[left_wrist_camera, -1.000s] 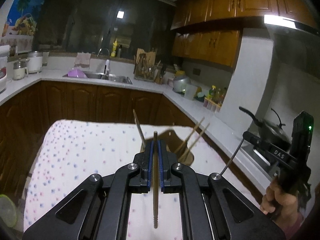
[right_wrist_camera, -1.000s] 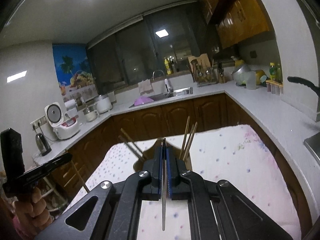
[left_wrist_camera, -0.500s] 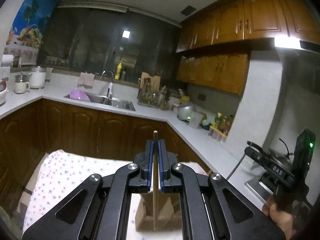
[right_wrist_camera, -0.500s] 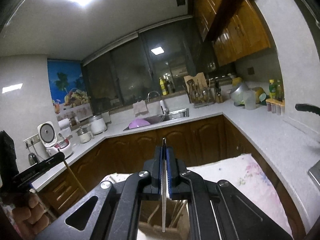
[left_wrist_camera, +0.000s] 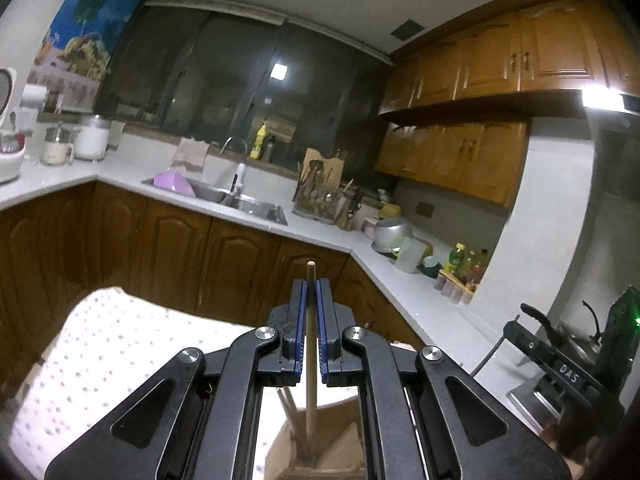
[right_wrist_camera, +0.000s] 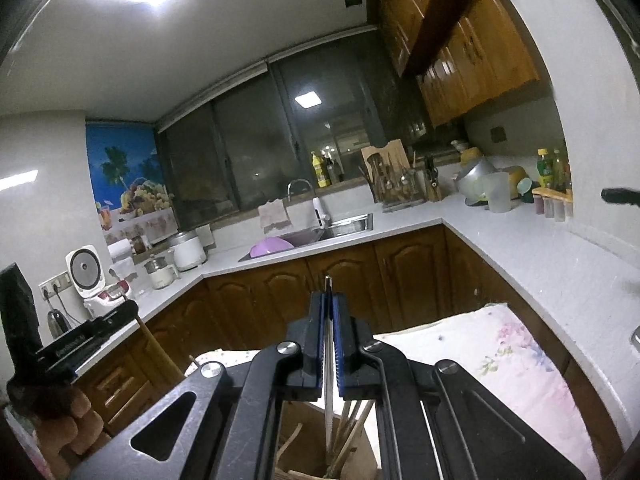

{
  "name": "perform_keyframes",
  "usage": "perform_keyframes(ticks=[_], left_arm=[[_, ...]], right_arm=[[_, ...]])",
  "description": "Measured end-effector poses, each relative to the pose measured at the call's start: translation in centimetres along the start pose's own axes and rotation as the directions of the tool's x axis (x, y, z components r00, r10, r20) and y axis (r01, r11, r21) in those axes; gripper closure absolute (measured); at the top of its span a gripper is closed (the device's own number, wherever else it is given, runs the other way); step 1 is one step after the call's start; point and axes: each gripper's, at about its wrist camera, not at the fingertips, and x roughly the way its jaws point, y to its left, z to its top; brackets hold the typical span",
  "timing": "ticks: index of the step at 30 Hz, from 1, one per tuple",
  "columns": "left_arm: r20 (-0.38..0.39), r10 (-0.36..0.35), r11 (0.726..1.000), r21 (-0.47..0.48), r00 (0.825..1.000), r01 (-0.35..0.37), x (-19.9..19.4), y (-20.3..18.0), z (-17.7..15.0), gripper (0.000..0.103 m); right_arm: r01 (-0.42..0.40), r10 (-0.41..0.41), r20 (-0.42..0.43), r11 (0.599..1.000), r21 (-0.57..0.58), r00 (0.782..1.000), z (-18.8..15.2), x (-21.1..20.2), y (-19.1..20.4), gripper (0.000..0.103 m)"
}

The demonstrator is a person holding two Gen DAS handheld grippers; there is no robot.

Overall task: Organize utensils
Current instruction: 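Lift and carry the wooden chopstick with the left tool while the right carries the steel one over the holder, then lower the wooden chopstick into the holder and open the left tool while the right releases its steel chopstick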

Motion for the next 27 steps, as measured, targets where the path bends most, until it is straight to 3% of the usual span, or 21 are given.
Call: perform_keyframes(ticks=[15, 27], left_arm=[[-0.11, 0.027, 0.999, -0.026, 0.994, -0.03, 1.9, 1.7, -5.6, 0.098], [-0.159, -0.002, 1.0, -0.005, 0.987, 0.001, 2.4, 1.2, -6.4, 0.098]], right_arm=[[0.027, -0.018, -0.092, 0.995, 0.101, 0.996, -5.6, 1.9, -2.3, 0.099], [0.041, -0.025, -0.131, 0.992, 0.122, 0.991, -6.2, 2.5, -3.0, 0.099]])
